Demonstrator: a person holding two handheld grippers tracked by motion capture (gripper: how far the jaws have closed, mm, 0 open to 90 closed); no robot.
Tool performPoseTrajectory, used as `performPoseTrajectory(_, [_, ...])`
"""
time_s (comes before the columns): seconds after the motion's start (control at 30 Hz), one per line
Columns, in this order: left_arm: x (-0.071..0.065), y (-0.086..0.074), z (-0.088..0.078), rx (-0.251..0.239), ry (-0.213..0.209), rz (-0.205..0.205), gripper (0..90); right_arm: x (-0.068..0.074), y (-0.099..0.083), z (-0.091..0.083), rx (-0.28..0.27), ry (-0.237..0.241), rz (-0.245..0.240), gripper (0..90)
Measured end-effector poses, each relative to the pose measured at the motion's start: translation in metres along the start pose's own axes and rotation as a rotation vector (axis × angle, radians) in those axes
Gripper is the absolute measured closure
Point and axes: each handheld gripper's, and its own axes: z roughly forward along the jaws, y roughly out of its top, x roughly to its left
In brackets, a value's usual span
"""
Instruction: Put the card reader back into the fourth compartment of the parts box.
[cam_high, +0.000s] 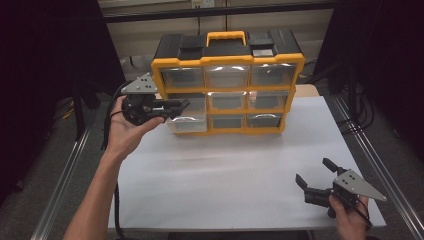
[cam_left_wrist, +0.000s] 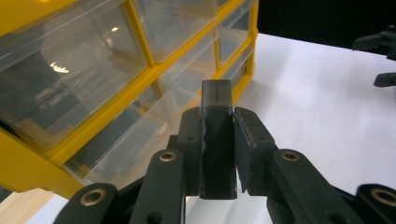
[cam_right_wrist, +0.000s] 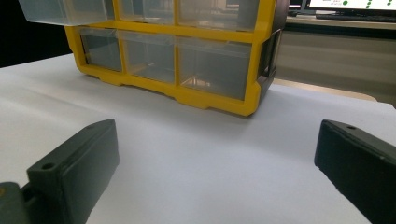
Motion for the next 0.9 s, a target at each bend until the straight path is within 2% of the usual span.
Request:
performPoseTrajectory(0.13, [0.004, 0.003, 0.003, 0.011, 0.002, -0.009, 73.9, 0.000, 0.000, 0.000, 0.000, 0.002, -0.001, 0.0])
performPoseTrajectory(0.33, [0.005, 0.009, 0.011, 0.056, 0.007, 0.017, 73.9, 0.000, 0.000, 0.000, 0.000, 0.001, -0.002, 0.0])
performPoseTrajectory(0.7, [0.019, 0.012, 0.021, 0.079, -0.007, -0.014, 73.8, 0.000, 0.000, 0.000, 0.000, 0.002, -0.003, 0.0])
performPoseTrajectory(0.9, [0.031, 0.012, 0.029, 0.115, -0.005, -0.036, 73.9, 0.000, 0.000, 0.000, 0.001, 0.000, -0.001, 0.0])
